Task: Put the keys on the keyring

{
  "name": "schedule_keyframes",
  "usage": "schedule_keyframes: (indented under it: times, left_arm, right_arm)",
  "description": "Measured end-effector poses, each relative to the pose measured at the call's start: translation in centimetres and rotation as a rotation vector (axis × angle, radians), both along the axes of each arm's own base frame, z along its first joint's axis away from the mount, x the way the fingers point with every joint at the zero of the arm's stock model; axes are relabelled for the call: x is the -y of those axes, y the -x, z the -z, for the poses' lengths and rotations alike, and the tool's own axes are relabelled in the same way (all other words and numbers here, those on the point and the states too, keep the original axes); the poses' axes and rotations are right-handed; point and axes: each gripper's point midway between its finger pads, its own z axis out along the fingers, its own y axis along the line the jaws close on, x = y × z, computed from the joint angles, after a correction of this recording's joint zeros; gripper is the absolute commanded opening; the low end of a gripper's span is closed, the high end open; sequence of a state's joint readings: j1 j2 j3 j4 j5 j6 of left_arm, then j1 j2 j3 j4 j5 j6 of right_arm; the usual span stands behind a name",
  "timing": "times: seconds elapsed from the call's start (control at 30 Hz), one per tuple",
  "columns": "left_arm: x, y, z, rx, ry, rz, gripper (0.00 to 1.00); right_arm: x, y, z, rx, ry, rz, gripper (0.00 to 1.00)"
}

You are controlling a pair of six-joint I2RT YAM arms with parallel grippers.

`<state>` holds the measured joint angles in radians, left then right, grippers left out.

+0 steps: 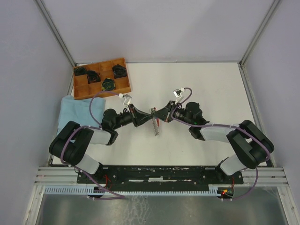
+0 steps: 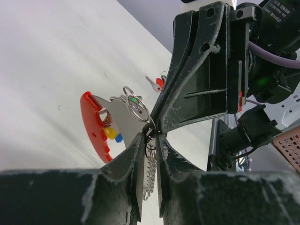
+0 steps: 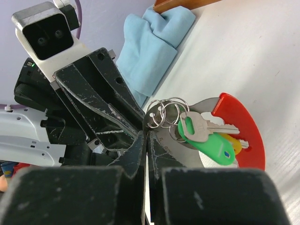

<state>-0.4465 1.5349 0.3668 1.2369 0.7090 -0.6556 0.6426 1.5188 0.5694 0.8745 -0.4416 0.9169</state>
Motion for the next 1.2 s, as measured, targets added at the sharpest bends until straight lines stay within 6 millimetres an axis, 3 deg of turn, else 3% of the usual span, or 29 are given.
schedule_keyframes:
  times: [0.4,0.83,1.07,1.2]
  left_arm:
    - [-1.2,0.2,0.1,0.004,0.002,-0.025,0.4]
    - [-2.2,0.5,-1.0,0.136,-0.084,-0.048,0.42]
    - [-3.3,-0.2,-3.1,0.285,-0.133,-0.127,0.42]
    - [-2.7,-0.8,-2.4,0.273,-0.155,-0.102,0.41]
  right_arm:
    - [1.1,0.2,0.9,-0.007,0.074,-0.032,0.01]
    - [1.8,-0.2,-2.0,0.179,0.426,-0.209,0.01]
    - [3.3,1.2,-0.5,0.223,0.556,-0.308,0.01]
    - [3.7,2.0,0.2,0.239,0.583,-0.361,0.01]
